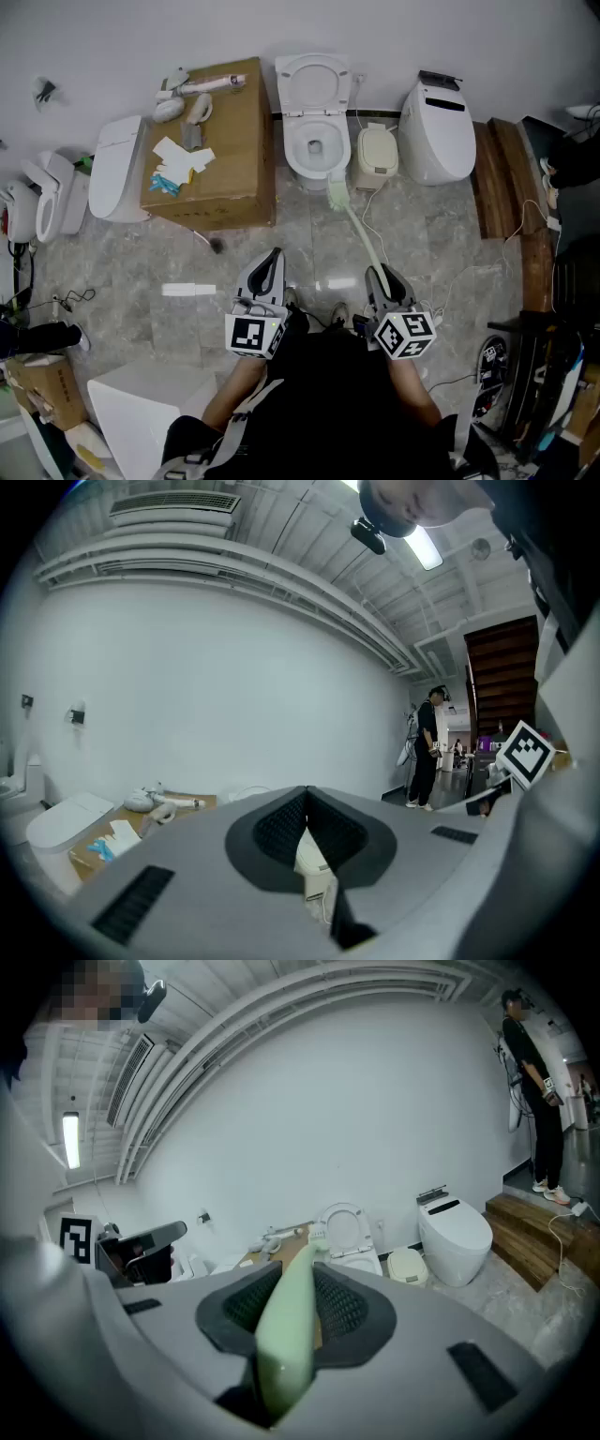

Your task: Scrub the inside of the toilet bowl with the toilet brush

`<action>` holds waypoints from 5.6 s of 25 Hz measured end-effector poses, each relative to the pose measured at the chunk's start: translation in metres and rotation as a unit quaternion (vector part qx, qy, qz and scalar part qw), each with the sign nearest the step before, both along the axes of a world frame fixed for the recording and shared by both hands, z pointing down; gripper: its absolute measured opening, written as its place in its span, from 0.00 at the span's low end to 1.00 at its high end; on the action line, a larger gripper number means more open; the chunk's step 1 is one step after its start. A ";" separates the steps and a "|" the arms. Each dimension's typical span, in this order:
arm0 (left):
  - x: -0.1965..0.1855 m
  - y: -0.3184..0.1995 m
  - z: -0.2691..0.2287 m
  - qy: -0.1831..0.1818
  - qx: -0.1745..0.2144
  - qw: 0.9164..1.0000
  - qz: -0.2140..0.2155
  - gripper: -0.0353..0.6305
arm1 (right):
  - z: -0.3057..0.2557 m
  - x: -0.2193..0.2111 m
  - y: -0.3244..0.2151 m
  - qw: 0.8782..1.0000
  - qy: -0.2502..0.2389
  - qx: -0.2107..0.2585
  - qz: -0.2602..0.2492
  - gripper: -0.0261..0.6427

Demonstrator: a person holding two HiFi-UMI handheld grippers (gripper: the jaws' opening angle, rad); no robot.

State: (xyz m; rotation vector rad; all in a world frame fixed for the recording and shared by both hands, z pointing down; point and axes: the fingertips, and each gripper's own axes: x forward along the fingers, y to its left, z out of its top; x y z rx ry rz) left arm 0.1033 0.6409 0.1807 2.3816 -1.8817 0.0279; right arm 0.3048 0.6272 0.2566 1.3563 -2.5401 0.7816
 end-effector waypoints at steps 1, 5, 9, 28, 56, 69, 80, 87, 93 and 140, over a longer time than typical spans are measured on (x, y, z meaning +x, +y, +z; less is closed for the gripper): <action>0.000 -0.001 0.000 0.001 0.000 1.000 0.000 0.07 | 0.000 0.000 -0.001 1.000 0.001 0.000 -0.001 0.21; -0.006 -0.005 0.003 0.002 -0.001 1.000 0.006 0.06 | 0.001 -0.007 -0.004 1.000 -0.001 0.000 0.004 0.21; -0.019 -0.008 0.005 0.005 -0.004 1.000 0.011 0.07 | 0.004 -0.020 -0.005 1.000 0.002 -0.004 0.004 0.21; -0.101 -0.033 0.028 0.022 -0.016 0.998 0.049 0.06 | 0.020 -0.096 -0.026 0.998 0.009 -0.023 0.050 0.21; -0.131 -0.332 0.029 0.003 -0.044 0.999 0.031 0.06 | 0.073 -0.133 -0.345 0.996 0.004 -0.083 0.040 0.21; -0.124 -0.453 0.050 0.011 -0.071 0.995 0.074 0.07 | 0.129 -0.140 -0.454 0.980 -0.026 -0.170 0.100 0.21; -0.155 -0.582 0.081 0.006 -0.070 0.992 0.107 0.07 | 0.256 -0.206 -0.546 0.933 -0.064 -0.316 0.161 0.21; -0.182 -0.640 0.121 0.015 -0.106 0.991 0.085 0.07 | 0.345 -0.234 -0.590 0.878 -0.120 -0.394 0.243 0.21; -0.196 -0.662 0.157 0.028 -0.130 0.988 0.081 0.07 | 0.424 -0.242 -0.616 0.822 -0.163 -0.434 0.331 0.21; -0.174 -0.608 0.194 0.058 -0.135 0.987 0.069 0.07 | 0.514 -0.226 -0.556 0.826 -0.072 -0.517 0.212 0.21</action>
